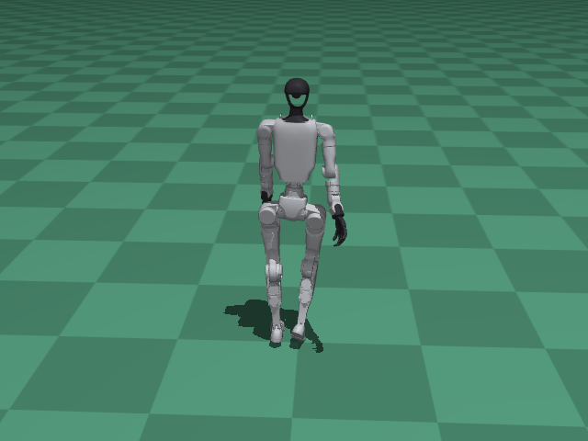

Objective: Upper body actions

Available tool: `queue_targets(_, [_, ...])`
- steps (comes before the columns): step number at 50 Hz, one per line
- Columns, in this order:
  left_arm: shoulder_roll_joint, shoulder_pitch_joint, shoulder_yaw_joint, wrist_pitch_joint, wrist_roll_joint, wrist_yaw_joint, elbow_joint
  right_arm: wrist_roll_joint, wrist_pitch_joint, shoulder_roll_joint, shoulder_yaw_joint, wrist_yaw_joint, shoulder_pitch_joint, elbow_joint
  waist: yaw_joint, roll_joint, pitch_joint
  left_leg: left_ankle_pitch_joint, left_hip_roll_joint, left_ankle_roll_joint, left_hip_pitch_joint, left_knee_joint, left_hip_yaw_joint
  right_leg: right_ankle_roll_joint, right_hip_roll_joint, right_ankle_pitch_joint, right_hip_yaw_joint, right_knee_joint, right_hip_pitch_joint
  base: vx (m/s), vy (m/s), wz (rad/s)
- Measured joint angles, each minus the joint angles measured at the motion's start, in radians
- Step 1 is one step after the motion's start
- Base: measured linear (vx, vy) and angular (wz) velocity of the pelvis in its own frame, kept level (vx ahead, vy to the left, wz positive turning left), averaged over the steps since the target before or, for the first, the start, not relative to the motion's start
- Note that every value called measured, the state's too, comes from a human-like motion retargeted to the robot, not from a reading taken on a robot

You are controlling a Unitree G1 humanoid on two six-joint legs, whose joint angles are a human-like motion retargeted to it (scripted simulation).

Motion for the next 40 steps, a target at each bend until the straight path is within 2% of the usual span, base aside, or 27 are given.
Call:
queue_targets(2, [-0.003, -0.093, -0.005, -0.010, 0.042, -0.039, -0.087, -0.002, 0.016, -0.005, 0.011, 0.013, 0.126, 0.000, -0.024, 0.013, 0.010, 0.013, 0.022, -0.007, 0.010, -0.016, 0.009, -0.011, 0.029, -0.092, 0.040, 0.158, -0.094, -0.02, 0.01, 0.75])
queue_targets(5, [-0.002, -0.175, -0.017, -0.032, 0.083, -0.047, -0.175, -0.090, 0.032, -0.004, -0.047, 0.010, 0.254, 0.000, -0.059, 0.032, -0.009, 0.035, 0.036, -0.020, -0.025, -0.008, -0.024, -0.044, -0.044, -0.209, -0.060, 0.346, -0.213, -0.06, 0.01, 0.54])
queue_targets(7, [-0.010, -0.197, -0.021, -0.054, 0.076, 0.020, -0.190, -0.123, 0.014, -0.014, -0.088, -0.015, 0.315, 0.000, -0.065, 0.050, -0.014, 0.039, 0.051, -0.025, -0.027, 0.000, -0.020, -0.073, -0.052, -0.240, -0.096, 0.397, -0.231, 0.08, 0.03, -0.07])
queue_targets(10, [0.014, -0.208, -0.039, -0.077, 0.025, 0.066, -0.224, -0.070, -0.003, -0.040, -0.086, -0.019, 0.347, 0.000, -0.062, 0.065, -0.021, 0.033, 0.055, -0.027, -0.023, 0.009, -0.025, -0.077, -0.025, -0.233, -0.090, 0.390, -0.218, 0.12, 0.01, -0.35])
queue_targets(13, [0.029, -0.177, -0.024, -0.085, 0.054, 0.051, -0.205, 0.008, 0.022, -0.053, -0.063, -0.016, 0.312, 0.000, -0.044, 0.050, -0.048, 0.017, 0.039, -0.027, -0.014, 0.005, 0.013, -0.094, 0.007, -0.205, -0.042, 0.256, -0.140, 0.14, -0.04, -0.52])
queue_targets(17, [0.032, -0.050, -0.019, -0.078, 0.141, 0.019, -0.106, 0.060, 0.001, -0.043, -0.018, -0.036, 0.162, 0.000, -0.028, 0.027, -0.068, -0.010, 0.008, -0.037, 0.016, 0.022, 0.049, -0.172, 0.018, -0.139, 0.009, -0.118, 0.064, 0.20, -0.05, -0.37])
queue_targets(18, [0.034, -0.005, -0.029, -0.074, 0.162, 0.016, -0.066, 0.066, -0.005, -0.033, -0.008, -0.048, 0.110, 0.000, -0.032, 0.023, -0.070, -0.017, 0.001, -0.043, 0.024, 0.034, 0.053, -0.203, 0.029, -0.190, 0.002, -0.224, 0.117, 0.23, -0.04, -0.31])
queue_targets(20, [0.044, 0.093, -0.041, -0.051, 0.221, 0.014, 0.027, 0.075, -0.031, -0.004, 0.012, -0.076, -0.004, 0.000, -0.001, 0.018, -0.087, -0.036, 0.008, -0.064, 0.026, 0.070, 0.116, -0.284, 0.025, -0.416, -0.203, -0.363, 0.228, 0.23, -0.14, -0.80])
queue_targets(22, [0.064, 0.186, -0.038, 0.008, 0.338, 0.014, 0.131, 0.091, -0.071, 0.049, 0.008, -0.097, -0.154, 0.000, 0.014, 0.006, -0.078, -0.016, 0.018, -0.094, 0.006, 0.162, 0.139, -0.319, 0.013, -0.434, -0.282, -0.475, 0.291, 0.09, -0.24, -0.66])
queue_targets(23, [0.076, 0.229, -0.037, 0.051, 0.394, 0.019, 0.178, 0.102, -0.093, 0.074, 0.000, -0.103, -0.243, 0.000, 0.023, -0.004, -0.062, 0.029, 0.018, -0.119, -0.019, 0.227, 0.145, -0.342, 0.039, -0.423, -0.168, -0.489, 0.292, -0.05, -0.20, -0.27])
queue_targets(25, [0.103, 0.308, -0.059, 0.128, 0.456, 0.045, 0.259, 0.103, -0.168, 0.123, -0.039, -0.107, -0.422, 0.000, -0.010, -0.033, -0.032, 0.147, 0.036, -0.176, -0.103, 0.415, 0.155, -0.314, -0.004, -0.419, -0.160, -0.499, 0.297, -0.08, -0.15, 0.31])
queue_targets(27, [0.123, 0.421, -0.065, 0.217, 0.475, 0.061, 0.259, 0.107, -0.247, 0.174, -0.050, -0.084, -0.556, -0.068, -0.041, -0.068, -0.013, 0.235, 0.028, -0.215, -0.225, 0.605, 0.108, -0.316, -0.017, -0.410, -0.069, -0.500, 0.290, -0.05, -0.13, 0.25])
queue_targets(28, [0.125, 0.480, -0.050, 0.256, 0.480, 0.073, 0.259, 0.117, -0.273, 0.197, -0.044, -0.059, -0.614, -0.115, -0.041, -0.082, -0.010, 0.230, 0.021, -0.230, -0.269, 0.676, 0.098, -0.319, -0.032, -0.403, -0.106, -0.515, 0.296, -0.02, -0.11, -0.18])
queue_targets(30, [0.123, 0.584, -0.009, 0.294, 0.498, 0.072, 0.259, 0.127, -0.300, 0.225, -0.038, 0.016, -0.718, -0.208, -0.031, -0.102, -0.002, 0.209, 0.052, -0.219, -0.331, 0.800, 0.144, -0.320, -0.054, -0.398, -0.169, -0.536, 0.309, 0.01, -0.09, -0.23])
queue_targets(33, [0.133, 0.691, 0.052, 0.293, 0.540, 0.005, 0.259, 0.129, -0.341, 0.222, -0.043, 0.077, -0.809, -0.339, -0.004, -0.121, -0.009, 0.155, 0.090, -0.197, -0.426, 0.955, 0.180, -0.315, -0.060, -0.387, -0.163, -0.544, 0.297, 0.01, -0.05, 0.07])
queue_targets(37, [0.156, 0.760, 0.090, 0.269, 0.512, -0.003, 0.259, 0.117, -0.400, 0.186, -0.018, 0.019, -0.848, -0.480, 0.028, -0.149, -0.013, 0.117, 0.046, -0.219, -0.488, 1.044, 0.150, -0.296, -0.077, -0.379, -0.167, -0.550, 0.289, 0.01, 0.02, 0.05])
queue_targets(40, [0.166, 0.761, 0.097, 0.274, 0.483, 0.028, 0.259, 0.076, -0.421, 0.164, -0.013, -0.027, -0.830, -0.518, 0.023, -0.146, -0.021, 0.109, 0.021, -0.218, -0.447, 0.991, 0.125, -0.284, -0.075, -0.380, -0.188, -0.552, 0.286, 0.02, 0.09, 0.32])
